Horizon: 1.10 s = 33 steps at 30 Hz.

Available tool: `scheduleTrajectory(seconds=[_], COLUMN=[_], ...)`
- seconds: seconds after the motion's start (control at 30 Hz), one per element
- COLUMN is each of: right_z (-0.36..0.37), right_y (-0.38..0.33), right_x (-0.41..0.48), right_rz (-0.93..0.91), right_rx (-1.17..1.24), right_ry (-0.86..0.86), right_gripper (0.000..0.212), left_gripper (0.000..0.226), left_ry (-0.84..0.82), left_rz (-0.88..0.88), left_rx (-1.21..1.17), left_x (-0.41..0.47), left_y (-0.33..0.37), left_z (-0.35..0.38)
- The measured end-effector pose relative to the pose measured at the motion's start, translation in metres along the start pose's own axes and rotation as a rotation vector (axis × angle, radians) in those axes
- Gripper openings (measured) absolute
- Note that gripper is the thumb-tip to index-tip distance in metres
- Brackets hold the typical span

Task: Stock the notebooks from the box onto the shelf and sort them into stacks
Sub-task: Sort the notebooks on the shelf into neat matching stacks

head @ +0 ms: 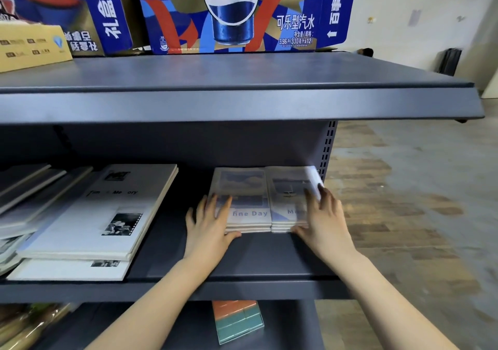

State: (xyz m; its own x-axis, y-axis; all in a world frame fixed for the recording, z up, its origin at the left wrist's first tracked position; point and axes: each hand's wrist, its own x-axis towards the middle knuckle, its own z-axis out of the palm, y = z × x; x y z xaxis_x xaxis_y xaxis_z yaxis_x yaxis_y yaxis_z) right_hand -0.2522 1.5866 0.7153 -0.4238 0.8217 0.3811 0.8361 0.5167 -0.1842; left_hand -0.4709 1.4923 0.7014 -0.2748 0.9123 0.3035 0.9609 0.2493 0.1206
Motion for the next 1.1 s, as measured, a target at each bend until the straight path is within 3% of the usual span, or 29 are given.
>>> scheduleTrajectory(seconds=[0.1,0.17,0.3,0.4,0.63,0.77,1.1], right_z=[-0.001,0.002,0.019,0.028,0.030,0.027,0.029], right_y=[-0.039,-0.061,-0.086,-0.090,-0.085,-0.082,-0.075], right_x=[-0.001,0.001,0.003,0.007,0.014,0.017,0.013], right_rz=[-0.158,-0.209,-0.205,-0.181,-0.166,-0.179,-0.073], right_rx=[0.027,0.058,0.040,0.006,0.077,0.134,0.202], right_ry=[0.053,-0.016,-0.149,-0.116,-0.112,-0.145,-0.093], right_gripper=[0.070,0.063,0.061,0.051,0.060,0.062,0.050], left_gripper=[0.079,0.071,0.064,0.061,0.056,0.063,0.057], left_ry=[-0.084,-0.126,-0.128,-0.103,-0.052,-0.138,-0.122], left_rz=[-0.111,-0.140,-0.106,-0.100,-0.086,-0.062,-0.086], left_rx=[-0.122,-0.227,-0.357,-0.393,-0.326,-0.254,-0.270], left_x=[-0.006,-0.008,-0.004,-0.003,-0.003,0.000,0.004], left_y=[-0.017,-0.025,-0.032,-0.032,-0.035,-0.034,-0.036], left_z=[-0.005,-0.009,-0.014,-0.013,-0.013,-0.016,-0.014])
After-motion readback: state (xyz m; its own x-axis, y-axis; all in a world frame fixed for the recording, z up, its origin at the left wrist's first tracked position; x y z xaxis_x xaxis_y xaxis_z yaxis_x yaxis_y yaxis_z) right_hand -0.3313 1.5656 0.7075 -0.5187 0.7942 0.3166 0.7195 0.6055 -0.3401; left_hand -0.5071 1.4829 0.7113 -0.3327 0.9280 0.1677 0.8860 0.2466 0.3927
